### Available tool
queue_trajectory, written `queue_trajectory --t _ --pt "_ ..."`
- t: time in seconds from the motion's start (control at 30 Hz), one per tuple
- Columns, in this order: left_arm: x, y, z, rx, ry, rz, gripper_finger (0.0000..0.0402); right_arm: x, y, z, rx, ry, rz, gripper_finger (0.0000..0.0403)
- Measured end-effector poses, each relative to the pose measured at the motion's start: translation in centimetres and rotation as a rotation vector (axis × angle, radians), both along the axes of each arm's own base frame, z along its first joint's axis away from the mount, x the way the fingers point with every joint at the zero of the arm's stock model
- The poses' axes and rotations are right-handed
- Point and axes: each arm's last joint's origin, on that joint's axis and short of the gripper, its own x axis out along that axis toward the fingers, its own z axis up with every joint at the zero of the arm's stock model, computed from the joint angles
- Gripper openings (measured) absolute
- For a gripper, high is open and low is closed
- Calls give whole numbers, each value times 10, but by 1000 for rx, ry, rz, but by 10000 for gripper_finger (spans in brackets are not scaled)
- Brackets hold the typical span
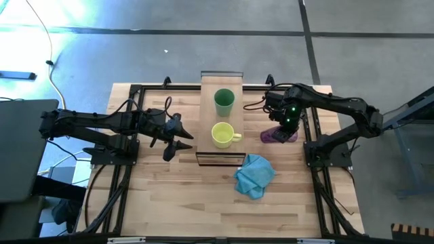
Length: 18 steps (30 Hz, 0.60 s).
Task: Stack small to large cups/mugs on shelf
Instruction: Put the violet cup on the shelf
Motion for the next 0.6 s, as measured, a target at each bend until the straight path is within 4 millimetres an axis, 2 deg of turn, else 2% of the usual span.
queue_trajectory --t 0.6 --pt "-1 -1 -2 -18 24 -10 184 1 4 0 28 -3 -7 0"
